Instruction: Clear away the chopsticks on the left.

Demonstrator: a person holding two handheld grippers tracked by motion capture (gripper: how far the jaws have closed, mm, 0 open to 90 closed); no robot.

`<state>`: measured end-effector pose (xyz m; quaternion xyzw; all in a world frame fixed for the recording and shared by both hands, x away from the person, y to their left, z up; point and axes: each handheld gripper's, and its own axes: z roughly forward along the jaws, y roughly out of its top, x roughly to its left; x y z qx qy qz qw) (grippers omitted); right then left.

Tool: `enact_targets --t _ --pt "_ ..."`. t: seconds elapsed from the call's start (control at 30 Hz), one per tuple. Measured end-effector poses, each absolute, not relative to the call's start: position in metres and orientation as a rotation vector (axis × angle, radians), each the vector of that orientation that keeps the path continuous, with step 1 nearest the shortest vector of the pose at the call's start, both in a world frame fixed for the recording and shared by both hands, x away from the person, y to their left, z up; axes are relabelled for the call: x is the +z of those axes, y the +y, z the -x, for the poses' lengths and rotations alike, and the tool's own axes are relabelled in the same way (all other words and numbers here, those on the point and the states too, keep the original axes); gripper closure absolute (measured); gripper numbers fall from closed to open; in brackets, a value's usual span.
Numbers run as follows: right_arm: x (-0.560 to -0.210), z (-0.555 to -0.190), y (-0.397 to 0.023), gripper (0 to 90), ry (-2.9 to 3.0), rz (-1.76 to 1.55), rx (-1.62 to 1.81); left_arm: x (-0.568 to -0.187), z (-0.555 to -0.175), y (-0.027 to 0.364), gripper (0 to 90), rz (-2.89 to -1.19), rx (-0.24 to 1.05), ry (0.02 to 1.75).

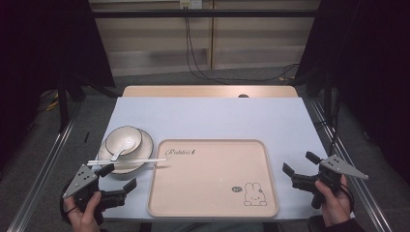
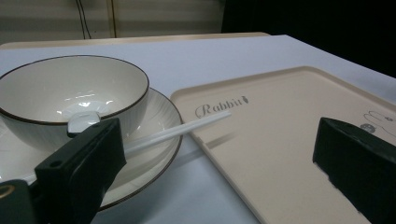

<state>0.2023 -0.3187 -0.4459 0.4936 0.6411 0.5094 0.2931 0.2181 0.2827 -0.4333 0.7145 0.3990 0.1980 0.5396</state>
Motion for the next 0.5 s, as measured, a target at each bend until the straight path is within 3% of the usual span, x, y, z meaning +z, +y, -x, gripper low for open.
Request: enact_targets --t 0.5 --pt "-0.4461 -0.2037 -0.318 0.6 1.726 -1.306 1.361 -0.4333 -0.2184 0.2826 1.9 -1.708 0.464 0.948"
